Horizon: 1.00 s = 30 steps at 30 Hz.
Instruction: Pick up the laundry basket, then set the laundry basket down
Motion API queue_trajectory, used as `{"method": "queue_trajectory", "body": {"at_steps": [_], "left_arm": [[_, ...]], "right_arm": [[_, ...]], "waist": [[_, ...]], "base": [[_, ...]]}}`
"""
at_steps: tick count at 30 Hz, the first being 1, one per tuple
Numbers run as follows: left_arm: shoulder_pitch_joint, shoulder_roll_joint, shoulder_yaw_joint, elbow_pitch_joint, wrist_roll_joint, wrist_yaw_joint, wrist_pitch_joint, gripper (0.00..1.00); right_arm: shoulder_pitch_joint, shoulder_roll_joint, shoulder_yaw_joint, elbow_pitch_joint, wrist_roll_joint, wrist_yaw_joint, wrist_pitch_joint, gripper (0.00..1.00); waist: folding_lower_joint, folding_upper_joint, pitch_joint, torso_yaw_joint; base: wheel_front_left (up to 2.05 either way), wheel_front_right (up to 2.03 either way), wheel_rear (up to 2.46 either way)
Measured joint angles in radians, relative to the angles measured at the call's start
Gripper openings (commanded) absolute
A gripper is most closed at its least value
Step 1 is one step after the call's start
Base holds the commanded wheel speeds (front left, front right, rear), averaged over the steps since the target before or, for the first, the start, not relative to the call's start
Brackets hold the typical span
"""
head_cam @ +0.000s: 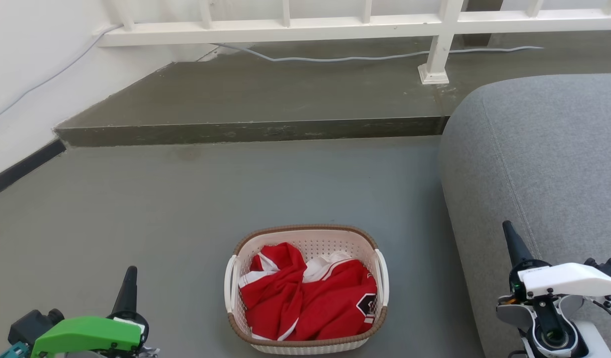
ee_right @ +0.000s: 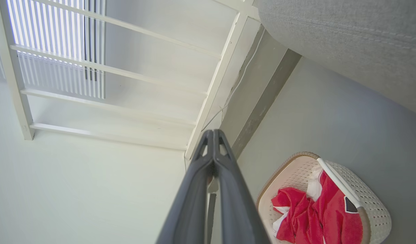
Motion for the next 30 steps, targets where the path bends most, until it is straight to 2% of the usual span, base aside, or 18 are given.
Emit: {"method": "queue_trajectory", "body": {"at_steps": [30], "left_arm": [[-0.071,0.006,0.054,0.059,-0.427,-0.081,0.080,0.00]], "right_arm": [[-0.037,-0.006,-0.102,0.000,0.376,0.076,0.090,0.00]], "waist": [[0.0000,0.0000,-0.010,0.006]], "base": [[0.00,0.00,0.00]]}}
